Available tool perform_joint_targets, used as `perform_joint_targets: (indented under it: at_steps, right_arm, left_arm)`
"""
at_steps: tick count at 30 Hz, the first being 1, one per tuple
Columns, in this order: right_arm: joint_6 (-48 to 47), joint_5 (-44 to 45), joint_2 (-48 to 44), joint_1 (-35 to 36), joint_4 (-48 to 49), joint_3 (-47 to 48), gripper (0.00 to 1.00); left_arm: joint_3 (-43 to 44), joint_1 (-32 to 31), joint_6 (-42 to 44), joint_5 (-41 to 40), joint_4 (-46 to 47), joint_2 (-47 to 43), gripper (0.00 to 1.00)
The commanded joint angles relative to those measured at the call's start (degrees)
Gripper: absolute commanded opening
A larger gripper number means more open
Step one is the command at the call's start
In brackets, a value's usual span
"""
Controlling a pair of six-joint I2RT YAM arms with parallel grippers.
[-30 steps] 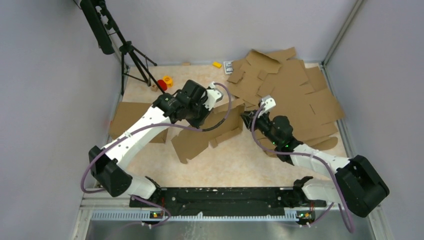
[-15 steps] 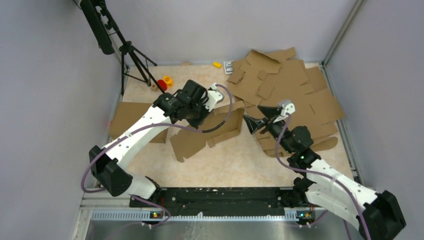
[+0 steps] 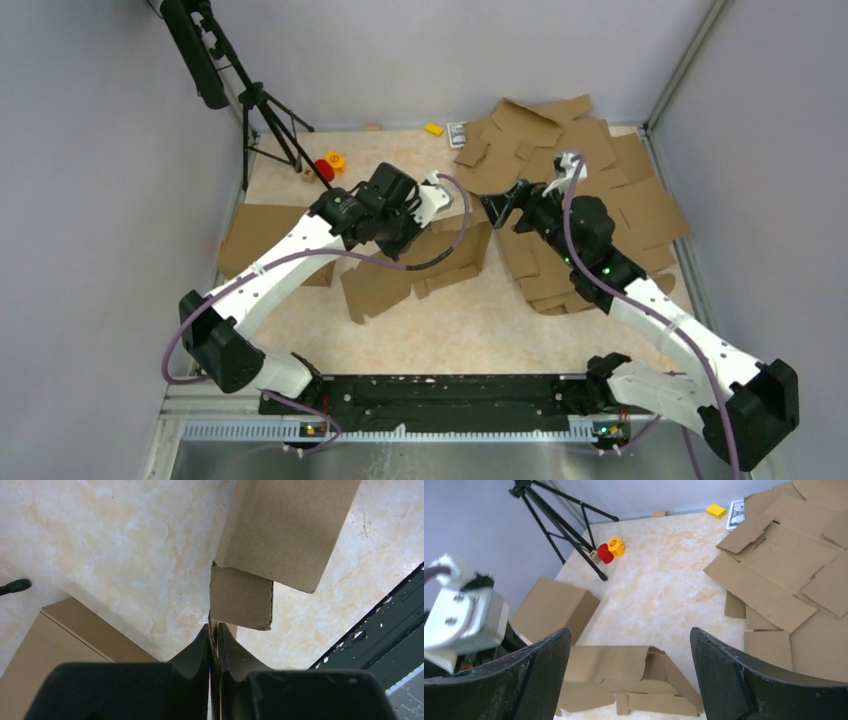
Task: Fold the paper box
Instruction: Fold the paper box at the center of the board.
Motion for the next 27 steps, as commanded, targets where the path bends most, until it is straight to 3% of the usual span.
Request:
perform_joint_targets:
  at_steps: [1, 5, 11, 18, 20, 27]
  right_arm:
    - [10.4, 0.8, 1.7, -2.4, -6.5, 3.9, 0.85]
    - [12.2, -1.8, 3.8, -2.9, -7.1, 4.0, 0.67]
    - [12.5, -7.9, 5.8, -2.9, -6.5, 2.2, 0.49]
    - [12.8, -8.6, 4.1, -2.9, -7.0, 0.1, 0.43]
    - [12.7, -8.2, 3.6, -2.9, -6.8, -0.5, 0.38]
    - [10.8, -7.7, 3.4, -3.0, -7.0, -0.3, 0.36]
  left_arm:
    - [-0.3, -0.6, 1.1, 0.6, 0.8, -1.1, 0.10]
    - [0.0, -0.6, 0.9, 0.4, 0.9, -0.8, 0.11]
    - [0.5, -1.0, 0.8, 0.9, 1.0, -0.3, 0.11]
    - [1.3, -1.2, 1.0, 0.7, 1.3, 0.9, 0.12]
    - [1.4, -1.3, 1.2, 0.7, 1.9, 0.7, 0.13]
    - [1.1, -1.3, 0.3, 2.6, 2.9, -1.1, 0.34]
